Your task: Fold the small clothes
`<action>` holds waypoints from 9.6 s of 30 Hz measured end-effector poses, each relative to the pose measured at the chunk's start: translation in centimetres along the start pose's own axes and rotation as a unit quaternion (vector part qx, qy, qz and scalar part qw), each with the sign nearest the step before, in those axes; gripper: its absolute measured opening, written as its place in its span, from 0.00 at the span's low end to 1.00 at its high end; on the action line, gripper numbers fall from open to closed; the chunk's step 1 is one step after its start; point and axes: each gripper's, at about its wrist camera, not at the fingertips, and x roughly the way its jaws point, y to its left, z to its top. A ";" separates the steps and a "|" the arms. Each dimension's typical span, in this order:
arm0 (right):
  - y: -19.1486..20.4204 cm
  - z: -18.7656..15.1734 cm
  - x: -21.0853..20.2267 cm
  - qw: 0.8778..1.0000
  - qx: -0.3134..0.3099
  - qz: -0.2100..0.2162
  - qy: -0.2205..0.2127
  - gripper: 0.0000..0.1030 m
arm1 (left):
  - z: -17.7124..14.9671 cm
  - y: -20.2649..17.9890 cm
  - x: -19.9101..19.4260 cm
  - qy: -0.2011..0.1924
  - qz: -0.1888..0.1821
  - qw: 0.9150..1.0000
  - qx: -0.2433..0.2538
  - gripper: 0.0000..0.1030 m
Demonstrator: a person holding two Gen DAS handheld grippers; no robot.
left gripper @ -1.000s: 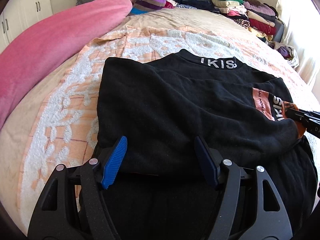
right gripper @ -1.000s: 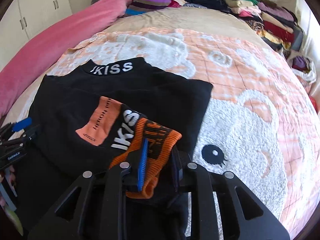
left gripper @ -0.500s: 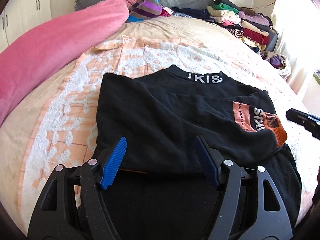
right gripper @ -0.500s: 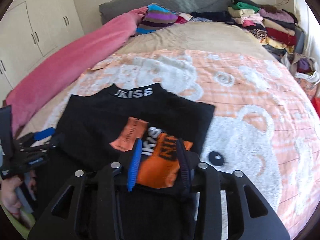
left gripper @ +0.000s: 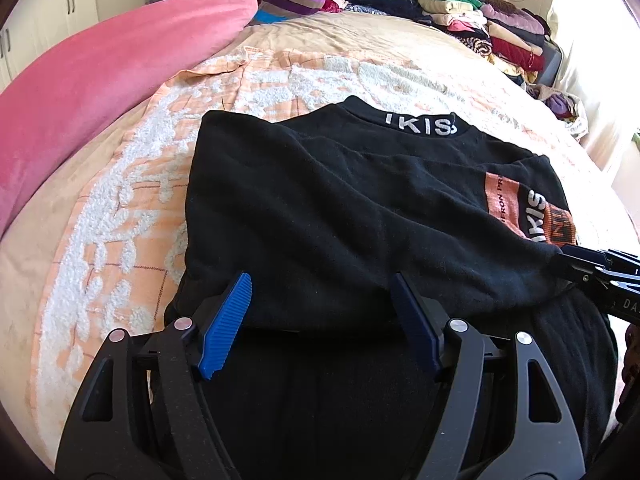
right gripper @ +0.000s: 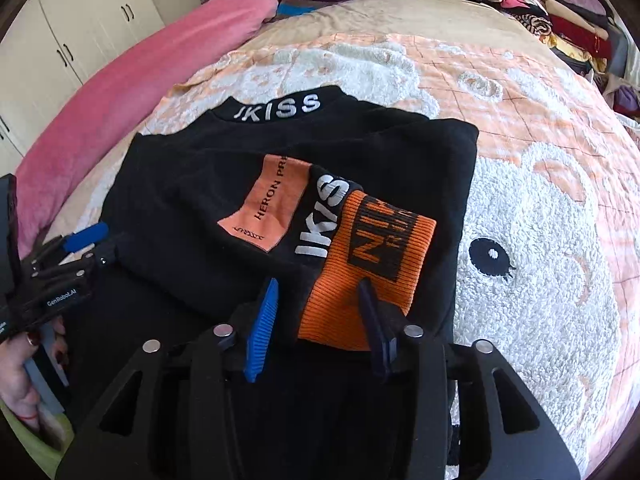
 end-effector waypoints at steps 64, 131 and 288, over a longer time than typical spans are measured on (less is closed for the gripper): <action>1.7 -1.3 -16.4 0.990 0.006 0.014 -0.144 0.96 | 1.1 2.3 -16.3 -0.107 0.031 0.993 -0.029 0.91; 0.8 -18.1 -9.4 0.989 0.064 -0.042 0.124 0.96 | -13.6 9.3 -13.0 0.092 0.029 0.993 -0.062 0.91; -10.2 1.2 -6.3 0.997 -0.028 -0.042 -0.062 0.60 | 12.0 0.4 4.0 0.029 -0.128 0.979 -0.153 0.26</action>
